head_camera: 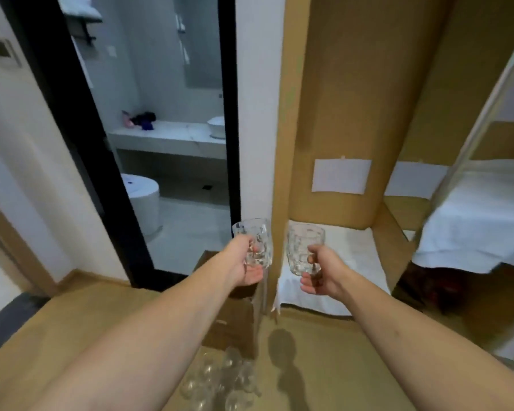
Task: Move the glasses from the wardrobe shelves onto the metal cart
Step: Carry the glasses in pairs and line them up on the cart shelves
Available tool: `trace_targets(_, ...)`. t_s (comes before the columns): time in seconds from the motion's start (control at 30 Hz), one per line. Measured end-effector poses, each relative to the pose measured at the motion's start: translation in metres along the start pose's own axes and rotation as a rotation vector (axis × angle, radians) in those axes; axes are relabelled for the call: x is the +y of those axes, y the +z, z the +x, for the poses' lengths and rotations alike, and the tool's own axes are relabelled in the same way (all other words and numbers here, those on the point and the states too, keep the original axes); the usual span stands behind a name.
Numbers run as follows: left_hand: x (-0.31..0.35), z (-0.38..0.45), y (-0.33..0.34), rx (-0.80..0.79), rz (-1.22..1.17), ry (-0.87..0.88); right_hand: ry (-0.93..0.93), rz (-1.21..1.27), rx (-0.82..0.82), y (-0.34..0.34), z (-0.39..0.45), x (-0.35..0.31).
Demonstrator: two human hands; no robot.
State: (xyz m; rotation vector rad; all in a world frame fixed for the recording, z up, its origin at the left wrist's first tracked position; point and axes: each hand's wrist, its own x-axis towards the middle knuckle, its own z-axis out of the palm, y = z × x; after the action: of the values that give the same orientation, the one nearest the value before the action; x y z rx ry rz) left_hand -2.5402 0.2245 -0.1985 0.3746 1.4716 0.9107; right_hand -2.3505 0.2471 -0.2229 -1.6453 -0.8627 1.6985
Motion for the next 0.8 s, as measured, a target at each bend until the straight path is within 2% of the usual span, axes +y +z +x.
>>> trace_targets(0.3, 0.001, -0.020, 0.172, -0.195, 0.213, 0.035, -0.057, 0.242, 0.207, -0.171, -0.041, 0.001)
trace_targets(0.47, -0.034, -0.036, 0.283, -0.284, 0.366, 0.082, -0.085, 0.345, 0.344, -0.280, -0.057, 0.010)
trace_targets(0.8, -0.098, -0.052, 0.506, -0.396, 0.623, 0.082, -0.064, 0.487, 0.486, -0.490, -0.081, 0.043)
